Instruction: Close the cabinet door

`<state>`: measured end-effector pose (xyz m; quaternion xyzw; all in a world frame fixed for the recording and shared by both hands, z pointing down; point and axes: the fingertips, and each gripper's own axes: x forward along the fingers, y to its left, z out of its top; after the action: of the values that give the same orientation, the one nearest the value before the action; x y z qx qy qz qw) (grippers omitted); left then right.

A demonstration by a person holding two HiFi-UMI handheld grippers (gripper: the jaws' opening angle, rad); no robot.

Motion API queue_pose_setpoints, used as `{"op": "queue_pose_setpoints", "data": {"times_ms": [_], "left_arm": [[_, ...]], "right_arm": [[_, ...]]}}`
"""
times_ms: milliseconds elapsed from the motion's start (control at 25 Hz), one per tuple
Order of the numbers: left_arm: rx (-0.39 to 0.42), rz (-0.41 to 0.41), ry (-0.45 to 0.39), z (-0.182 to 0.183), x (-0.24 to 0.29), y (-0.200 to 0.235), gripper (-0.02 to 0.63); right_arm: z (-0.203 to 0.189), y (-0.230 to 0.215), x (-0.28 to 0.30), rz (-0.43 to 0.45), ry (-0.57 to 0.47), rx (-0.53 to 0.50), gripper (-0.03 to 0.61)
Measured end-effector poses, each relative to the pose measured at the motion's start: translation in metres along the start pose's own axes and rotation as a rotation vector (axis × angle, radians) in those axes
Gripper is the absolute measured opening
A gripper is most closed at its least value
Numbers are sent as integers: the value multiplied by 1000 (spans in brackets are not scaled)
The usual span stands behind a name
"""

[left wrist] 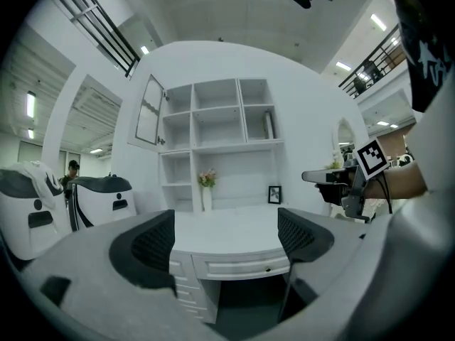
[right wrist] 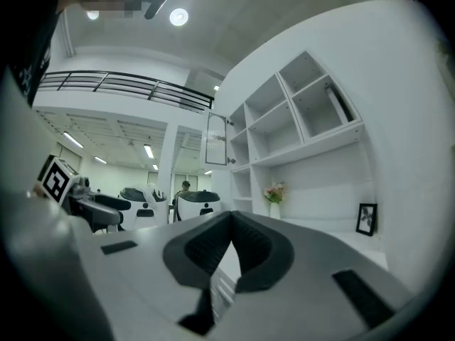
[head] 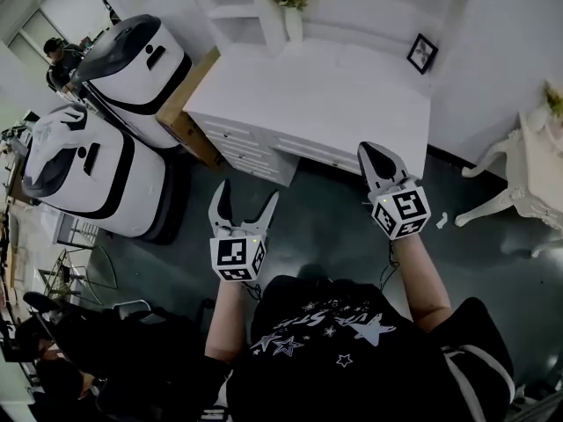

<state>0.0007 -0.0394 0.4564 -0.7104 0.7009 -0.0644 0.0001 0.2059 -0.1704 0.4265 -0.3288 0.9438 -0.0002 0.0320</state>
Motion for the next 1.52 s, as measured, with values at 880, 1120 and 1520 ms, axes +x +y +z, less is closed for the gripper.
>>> {"op": "queue_pose_setpoints", "data": {"times_ms": [880, 1120, 1520], "left_arm": [[41, 34, -173, 66, 134, 243, 451], [84, 29, -272, 111, 165, 341, 451], [83, -16, -436, 192, 211, 455, 449]], "right_arm": [[23, 22, 233, -10, -21, 0, 6], [62, 59, 338, 25, -68, -27, 6], [124, 95, 471, 56, -145, -56, 6]]}}
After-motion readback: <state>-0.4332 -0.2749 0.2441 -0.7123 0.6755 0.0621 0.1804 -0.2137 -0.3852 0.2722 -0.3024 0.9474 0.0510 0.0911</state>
